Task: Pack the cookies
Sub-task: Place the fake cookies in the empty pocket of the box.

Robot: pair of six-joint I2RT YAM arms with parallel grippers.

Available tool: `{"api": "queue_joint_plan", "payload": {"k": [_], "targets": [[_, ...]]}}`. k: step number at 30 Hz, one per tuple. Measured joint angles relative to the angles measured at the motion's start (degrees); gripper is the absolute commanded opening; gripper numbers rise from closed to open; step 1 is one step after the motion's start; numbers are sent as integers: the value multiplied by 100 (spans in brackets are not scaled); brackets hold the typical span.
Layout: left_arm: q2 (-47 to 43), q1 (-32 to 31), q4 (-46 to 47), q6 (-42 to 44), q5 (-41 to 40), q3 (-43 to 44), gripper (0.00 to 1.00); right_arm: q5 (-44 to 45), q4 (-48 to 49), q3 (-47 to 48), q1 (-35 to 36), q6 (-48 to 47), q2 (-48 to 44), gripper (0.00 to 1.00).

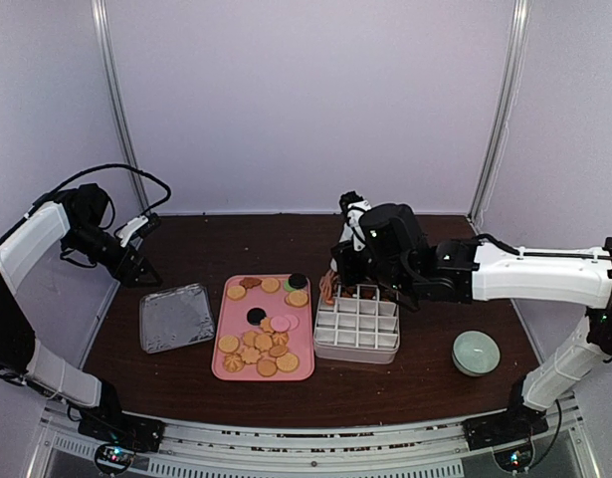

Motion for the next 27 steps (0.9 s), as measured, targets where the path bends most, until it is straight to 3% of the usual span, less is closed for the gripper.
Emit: {"api": "queue_joint_plan", "payload": {"k": [6, 12, 27], "targets": [[9, 0, -48, 9, 7, 2, 84, 0, 35, -55, 0, 57, 22, 8], [37, 0, -85, 13, 4, 11, 84, -24, 92, -55, -20, 118, 177, 23], [42, 0, -105, 17, 26, 55, 84, -39, 70, -50, -24, 66, 177, 31]]}}
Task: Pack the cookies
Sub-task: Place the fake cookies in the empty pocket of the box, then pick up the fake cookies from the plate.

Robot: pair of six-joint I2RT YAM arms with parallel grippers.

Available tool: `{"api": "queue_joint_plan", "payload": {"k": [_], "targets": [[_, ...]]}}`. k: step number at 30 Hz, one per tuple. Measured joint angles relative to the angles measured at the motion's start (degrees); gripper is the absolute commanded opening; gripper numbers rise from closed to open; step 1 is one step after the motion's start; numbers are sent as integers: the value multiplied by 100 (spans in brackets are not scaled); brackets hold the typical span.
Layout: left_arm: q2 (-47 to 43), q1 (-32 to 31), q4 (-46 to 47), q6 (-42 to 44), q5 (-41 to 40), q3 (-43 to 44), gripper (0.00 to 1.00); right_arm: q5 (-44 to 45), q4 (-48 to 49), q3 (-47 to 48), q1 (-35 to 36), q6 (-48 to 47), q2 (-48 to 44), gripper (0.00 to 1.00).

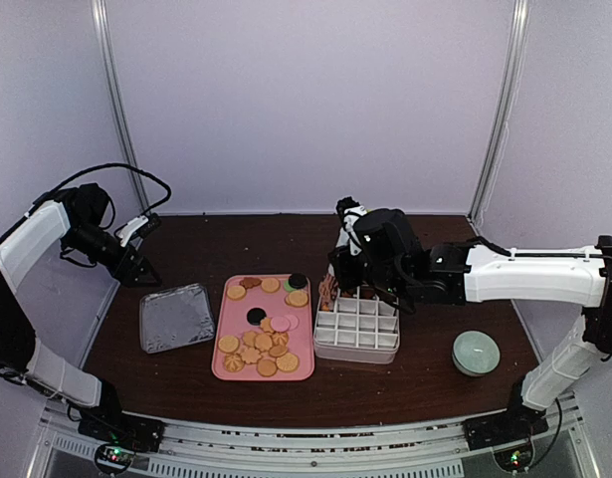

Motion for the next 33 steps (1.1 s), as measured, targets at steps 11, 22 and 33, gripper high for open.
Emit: {"api": "queue_joint_plan", "payload": {"k": [11, 22, 33], "targets": [[2, 0, -114, 4, 7, 68, 84, 0, -162, 195, 92, -155, -4, 30], [31, 0, -127, 15, 31, 85, 84, -105, -184, 1438, 911, -345, 564, 30], [31, 0, -129, 44, 31, 85, 84, -256, -321, 2262, 1091, -487, 1991, 29]]}}
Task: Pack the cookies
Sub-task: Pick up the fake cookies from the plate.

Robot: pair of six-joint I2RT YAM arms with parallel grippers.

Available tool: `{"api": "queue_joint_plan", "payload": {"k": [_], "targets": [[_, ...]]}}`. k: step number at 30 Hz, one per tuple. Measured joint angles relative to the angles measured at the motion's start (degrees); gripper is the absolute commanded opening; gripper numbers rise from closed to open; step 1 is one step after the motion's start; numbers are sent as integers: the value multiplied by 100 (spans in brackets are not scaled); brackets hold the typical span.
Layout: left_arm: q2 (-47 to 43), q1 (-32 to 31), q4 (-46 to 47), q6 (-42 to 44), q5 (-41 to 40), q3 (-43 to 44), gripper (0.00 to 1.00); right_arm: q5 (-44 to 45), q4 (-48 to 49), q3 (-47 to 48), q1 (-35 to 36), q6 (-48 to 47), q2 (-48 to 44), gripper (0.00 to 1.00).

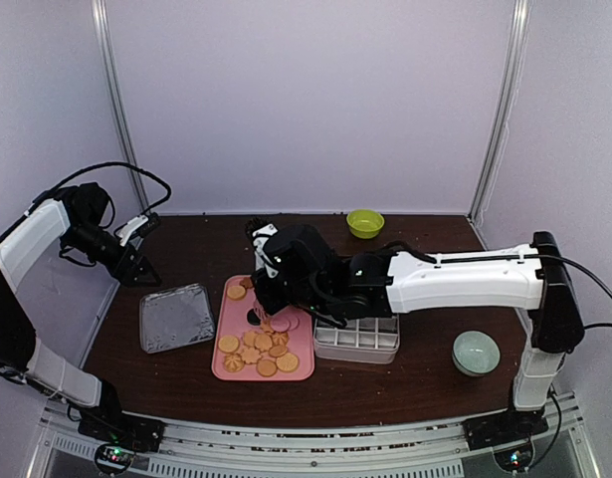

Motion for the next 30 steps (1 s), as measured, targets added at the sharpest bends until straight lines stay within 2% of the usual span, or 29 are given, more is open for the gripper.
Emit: {"api": "queue_joint_plan", "payload": {"k": [30], "targets": [[0, 0, -22, 42, -2, 0, 84, 330, -197, -48, 105, -195, 240, 34]]}}
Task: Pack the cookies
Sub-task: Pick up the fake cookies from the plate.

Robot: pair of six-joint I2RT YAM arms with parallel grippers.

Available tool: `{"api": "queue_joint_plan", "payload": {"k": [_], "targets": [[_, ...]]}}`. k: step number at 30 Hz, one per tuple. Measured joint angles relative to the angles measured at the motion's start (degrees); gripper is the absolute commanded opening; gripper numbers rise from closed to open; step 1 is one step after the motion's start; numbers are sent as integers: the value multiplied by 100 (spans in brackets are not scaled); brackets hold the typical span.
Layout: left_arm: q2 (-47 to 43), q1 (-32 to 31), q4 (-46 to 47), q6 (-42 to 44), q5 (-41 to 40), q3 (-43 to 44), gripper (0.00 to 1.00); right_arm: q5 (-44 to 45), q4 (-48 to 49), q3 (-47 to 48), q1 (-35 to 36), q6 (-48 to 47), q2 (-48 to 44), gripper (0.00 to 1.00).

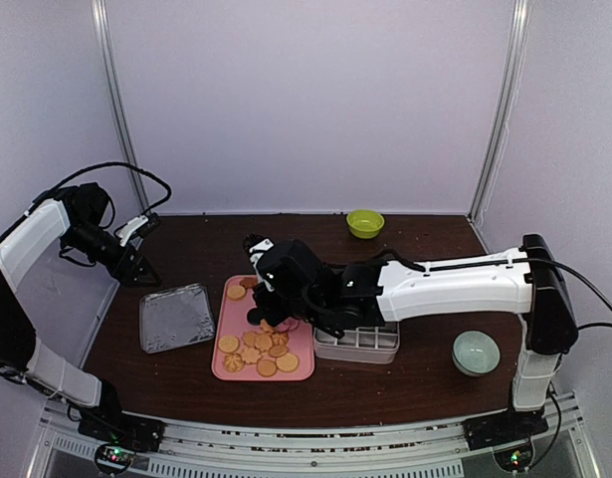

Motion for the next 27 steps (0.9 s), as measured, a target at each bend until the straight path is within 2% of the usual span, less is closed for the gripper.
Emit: {"api": "queue_joint_plan", "payload": {"k": [16, 27], "targets": [[0, 0, -2, 22, -2, 0, 84, 52, 59, 48, 11, -20, 223, 35], [0, 0, -4, 37, 2, 0, 84, 280, 125, 101, 22, -162, 271, 17]]}}
